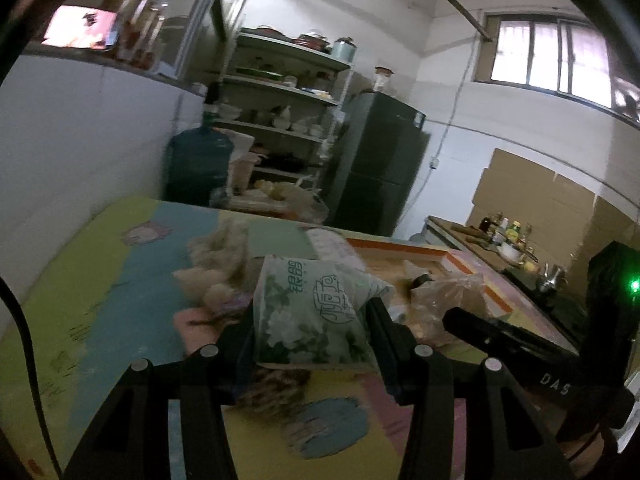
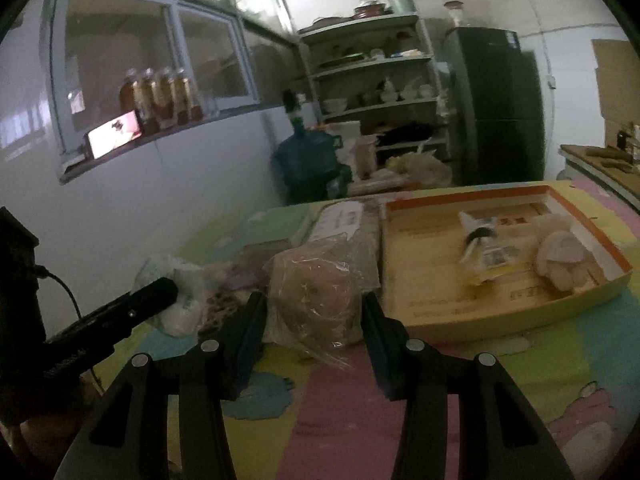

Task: Organize soft objects
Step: 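Carry the tissue pack with left tool while right tool carries the plastic bag to the lid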

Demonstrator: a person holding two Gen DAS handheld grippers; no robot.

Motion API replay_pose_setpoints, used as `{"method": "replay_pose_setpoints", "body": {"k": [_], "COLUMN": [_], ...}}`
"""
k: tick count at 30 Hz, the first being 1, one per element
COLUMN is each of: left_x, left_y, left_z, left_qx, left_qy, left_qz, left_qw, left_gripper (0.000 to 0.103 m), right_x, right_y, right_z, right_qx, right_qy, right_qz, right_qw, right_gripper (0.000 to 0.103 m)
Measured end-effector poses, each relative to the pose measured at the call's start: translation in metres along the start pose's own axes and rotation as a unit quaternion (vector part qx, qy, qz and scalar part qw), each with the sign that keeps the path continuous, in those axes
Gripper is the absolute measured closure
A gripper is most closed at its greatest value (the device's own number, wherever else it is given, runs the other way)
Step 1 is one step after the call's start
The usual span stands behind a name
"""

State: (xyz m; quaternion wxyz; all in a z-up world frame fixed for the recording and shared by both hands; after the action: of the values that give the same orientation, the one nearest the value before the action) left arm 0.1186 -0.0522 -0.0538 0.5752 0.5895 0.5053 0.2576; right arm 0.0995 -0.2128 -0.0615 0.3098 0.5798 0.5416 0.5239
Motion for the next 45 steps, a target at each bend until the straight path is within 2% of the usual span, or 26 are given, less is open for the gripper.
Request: {"method": "replay_pose_setpoints", "body": {"k": [12,21,34,45], "left_x": [-0.074,-0.111,-0.140,-0.138], "left_y": [-0.002,-0.009,-0.021,-0.025], "left_z": [0.046,0.084,0.135,0.184], "left_qx": [0.017,0.033,0.053,0.078], "left_qy": [-0.050,-0.067,-0.061,-0.025], "left_qz": [0.020,0.025,0.025,0.008], "left_qw": [0.9984,0.9969,0.9964,0.9966], "left_gripper": [0.052,0.052,0.052,0.052], "right_x": [-0.070,-0.121,-0.176,-0.201], "right_y": [0.017,0.024,0.035,0.039], "right_z": [-0.012,-0.018,-0.005,0.032], "right_qx": [-0.024,-0.028,-0.025,-0.004], "right_qy": [-0.041,-0.066,-0.075,-0.077], "right_qz": [0.034,0.051,0.057,0.054], "right_qw": [0.998,0.996,0.995,0.996], "right_gripper": [0.054,0.054,0.054,0.054]}}
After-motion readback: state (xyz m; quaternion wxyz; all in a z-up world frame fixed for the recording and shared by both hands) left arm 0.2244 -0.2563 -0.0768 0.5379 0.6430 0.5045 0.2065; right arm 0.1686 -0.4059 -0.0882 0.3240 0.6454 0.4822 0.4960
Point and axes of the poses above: each gripper's, at about its wrist camera, not at the fingertips, and z roughly the way its jaws point, x to its left, y to its top, the point moved 10 cm from there along z, roughly the way its jaws point, and after that the axes turned 14 degrees about -x, right-handed, at the moved point
